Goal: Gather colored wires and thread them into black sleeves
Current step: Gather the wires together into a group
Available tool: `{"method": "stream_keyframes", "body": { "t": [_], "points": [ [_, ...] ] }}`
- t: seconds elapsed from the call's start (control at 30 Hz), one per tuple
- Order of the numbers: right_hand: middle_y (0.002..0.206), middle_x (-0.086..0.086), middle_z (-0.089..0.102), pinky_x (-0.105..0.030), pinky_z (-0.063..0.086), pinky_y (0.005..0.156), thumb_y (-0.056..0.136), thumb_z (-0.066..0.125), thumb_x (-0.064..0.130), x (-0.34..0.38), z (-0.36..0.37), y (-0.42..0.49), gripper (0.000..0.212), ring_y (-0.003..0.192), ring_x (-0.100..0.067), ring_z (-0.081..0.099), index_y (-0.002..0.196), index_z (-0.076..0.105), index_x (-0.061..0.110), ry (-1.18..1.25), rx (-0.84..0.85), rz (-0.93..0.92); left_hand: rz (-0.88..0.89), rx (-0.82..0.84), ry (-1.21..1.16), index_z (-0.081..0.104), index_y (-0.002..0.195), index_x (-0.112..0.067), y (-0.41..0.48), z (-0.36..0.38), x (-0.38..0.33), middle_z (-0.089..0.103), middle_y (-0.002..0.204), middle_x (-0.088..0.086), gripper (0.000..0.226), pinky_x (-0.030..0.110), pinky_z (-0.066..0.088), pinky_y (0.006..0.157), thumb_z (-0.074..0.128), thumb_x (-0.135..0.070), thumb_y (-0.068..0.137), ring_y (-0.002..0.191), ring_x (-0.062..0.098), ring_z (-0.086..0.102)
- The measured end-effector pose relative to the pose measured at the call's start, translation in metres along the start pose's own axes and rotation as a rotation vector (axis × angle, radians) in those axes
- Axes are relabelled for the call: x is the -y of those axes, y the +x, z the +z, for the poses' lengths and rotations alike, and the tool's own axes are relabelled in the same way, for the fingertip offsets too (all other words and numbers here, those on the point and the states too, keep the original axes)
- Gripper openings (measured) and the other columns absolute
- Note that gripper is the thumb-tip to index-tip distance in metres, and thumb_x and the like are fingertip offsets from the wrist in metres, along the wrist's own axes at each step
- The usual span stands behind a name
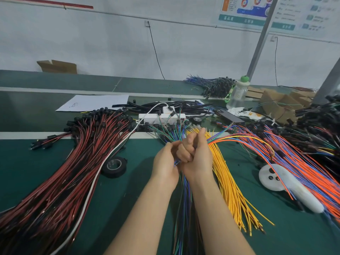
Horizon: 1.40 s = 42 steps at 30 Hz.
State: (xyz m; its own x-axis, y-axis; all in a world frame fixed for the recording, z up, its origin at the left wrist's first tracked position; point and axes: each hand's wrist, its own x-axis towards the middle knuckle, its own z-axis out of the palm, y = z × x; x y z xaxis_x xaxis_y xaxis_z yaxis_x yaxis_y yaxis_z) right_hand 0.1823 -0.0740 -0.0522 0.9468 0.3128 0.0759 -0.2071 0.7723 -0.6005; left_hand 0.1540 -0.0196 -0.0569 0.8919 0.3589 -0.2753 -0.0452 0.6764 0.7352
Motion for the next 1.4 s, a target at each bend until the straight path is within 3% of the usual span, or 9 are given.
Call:
{"method": "stream_keyframes", "body": {
  "t": [0.17,0.23,0.37,0.97,1.1,1.17,1.23,1.3,1.4],
  "points": [
    [0.039,0.007,0.022,-0.019,0.014,0.031,0.103,0.03,0.042,0.014,-0.002,0.006,0.048,0.029,-0.005,0.018,0.065,0.04,0.014,0.14,-0.1,-0.057,0.494,0.133,0.697,0.062,0.079,-0.025,-0.001,-0.02,0.009,0.066,0.078,-0.001,0.021,0.037,0.053,0.071,0.049,-0.026,0.096,0.074,0.016,0.061],
    [0.039,0.007,0.024,-0.017,0.017,0.029,0.103,0.03,0.04,0.022,0.0,0.009,0.046,0.028,-0.005,0.021,0.066,0.039,0.015,0.258,-0.102,-0.041,0.594,0.231,0.726,0.063,0.081,-0.028,-0.006,-0.026,0.007,0.067,0.069,-0.007,0.017,0.034,0.056,0.066,0.057,-0.017,0.093,0.064,0.012,0.062],
    [0.039,0.007,0.025,-0.016,0.02,0.027,0.104,0.029,0.036,0.028,0.007,0.013,0.044,0.026,-0.004,0.023,0.067,0.04,0.014,0.405,-0.069,0.035,0.628,0.299,0.591,0.065,0.083,-0.018,-0.01,-0.025,-0.004,0.066,0.059,-0.006,0.02,0.02,0.053,0.058,0.055,-0.002,0.091,0.053,0.006,0.061],
    [0.037,0.006,0.024,-0.017,0.017,0.027,0.104,0.029,0.035,0.049,0.003,0.109,0.048,0.039,-0.006,0.005,0.063,0.042,0.013,0.528,-0.063,0.017,0.37,0.319,0.383,0.064,0.088,-0.009,0.065,0.03,-0.034,0.069,0.066,0.002,0.012,0.018,0.053,0.057,0.054,-0.012,0.093,0.056,0.007,0.064],
    [0.047,0.003,0.035,-0.017,0.013,0.031,0.104,0.023,0.042,0.054,-0.015,0.166,0.051,0.028,-0.006,0.019,0.073,0.049,0.011,0.293,-0.264,-0.045,0.538,-0.007,0.894,0.062,0.089,-0.019,0.134,0.033,-0.045,0.07,0.093,0.0,0.019,0.025,0.048,0.079,0.048,-0.029,0.097,0.086,0.01,0.065],
    [0.072,-0.007,0.056,-0.015,0.017,0.032,0.105,0.022,0.041,0.053,-0.027,0.198,0.053,0.029,-0.006,0.022,0.085,0.057,0.007,0.163,-0.375,-0.081,0.567,-0.145,1.207,0.059,0.1,-0.02,0.169,0.033,-0.052,0.065,0.109,0.001,0.02,0.028,0.043,0.084,0.043,-0.031,0.098,0.102,0.017,0.059],
    [0.091,-0.01,0.06,-0.015,0.021,0.034,0.105,0.023,0.039,0.051,-0.032,0.221,0.053,0.033,-0.006,0.025,0.1,0.061,0.003,0.077,-0.488,-0.103,0.505,-0.177,1.469,0.054,0.121,-0.015,0.194,0.032,-0.056,0.056,0.125,0.006,0.031,0.035,0.041,0.095,0.04,-0.031,0.099,0.115,0.024,0.051],
    [0.082,0.0,0.051,-0.017,0.023,0.035,0.105,0.025,0.04,0.047,-0.039,0.248,0.051,0.035,-0.006,0.026,0.114,0.059,0.003,0.022,-0.55,-0.097,0.441,-0.204,1.688,0.048,0.13,-0.015,0.217,0.034,-0.055,0.05,0.132,0.007,0.039,0.04,0.035,0.102,0.037,-0.036,0.099,0.121,0.028,0.046],
    [0.083,0.009,0.053,-0.014,0.028,0.033,0.104,0.031,0.039,0.04,-0.047,0.277,0.045,0.037,-0.008,0.03,0.105,0.062,0.006,-0.02,-0.613,-0.085,0.408,-0.247,1.807,0.054,0.122,-0.017,0.234,0.035,-0.055,0.05,0.127,0.006,0.038,0.043,0.034,0.099,0.035,-0.04,0.098,0.116,0.03,0.049]
  ]
}}
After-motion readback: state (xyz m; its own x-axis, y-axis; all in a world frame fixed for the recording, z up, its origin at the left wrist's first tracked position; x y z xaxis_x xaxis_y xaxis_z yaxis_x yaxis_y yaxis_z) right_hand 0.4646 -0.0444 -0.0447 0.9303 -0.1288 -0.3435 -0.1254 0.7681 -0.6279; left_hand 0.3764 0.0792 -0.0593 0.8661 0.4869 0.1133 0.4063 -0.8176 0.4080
